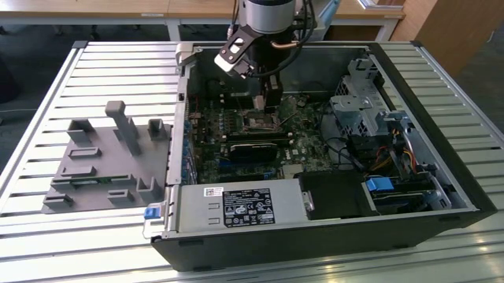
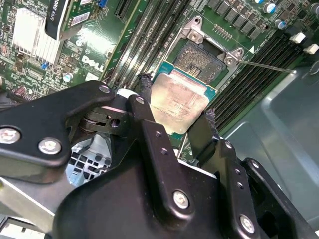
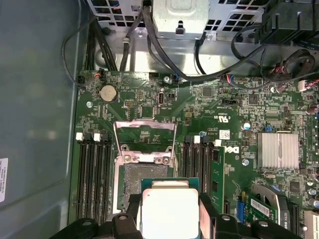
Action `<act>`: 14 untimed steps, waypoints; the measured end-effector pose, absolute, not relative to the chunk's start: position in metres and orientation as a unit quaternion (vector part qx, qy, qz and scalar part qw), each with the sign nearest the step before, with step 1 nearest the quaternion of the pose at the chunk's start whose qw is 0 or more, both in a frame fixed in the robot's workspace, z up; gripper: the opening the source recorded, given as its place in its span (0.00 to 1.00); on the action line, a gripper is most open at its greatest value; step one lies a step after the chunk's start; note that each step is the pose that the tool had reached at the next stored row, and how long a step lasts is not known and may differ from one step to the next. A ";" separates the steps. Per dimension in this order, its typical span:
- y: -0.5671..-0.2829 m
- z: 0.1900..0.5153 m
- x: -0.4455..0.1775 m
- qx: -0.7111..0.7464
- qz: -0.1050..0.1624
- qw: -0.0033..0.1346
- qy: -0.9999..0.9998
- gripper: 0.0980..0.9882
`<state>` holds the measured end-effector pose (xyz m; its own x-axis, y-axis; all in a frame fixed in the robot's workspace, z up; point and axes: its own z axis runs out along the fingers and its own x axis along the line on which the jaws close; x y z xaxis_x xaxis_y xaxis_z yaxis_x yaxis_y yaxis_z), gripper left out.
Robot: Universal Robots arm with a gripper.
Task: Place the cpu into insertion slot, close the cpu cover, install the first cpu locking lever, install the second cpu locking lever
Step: 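Place the cpu into insertion slot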
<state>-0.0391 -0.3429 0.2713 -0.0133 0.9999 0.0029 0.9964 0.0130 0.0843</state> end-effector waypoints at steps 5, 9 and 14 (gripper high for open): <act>-0.342 0.270 -0.039 0.703 0.031 0.029 0.710 0.50; -0.340 0.268 -0.039 0.703 0.031 0.029 0.710 0.50; -0.337 0.262 -0.039 0.703 0.031 0.029 0.710 0.50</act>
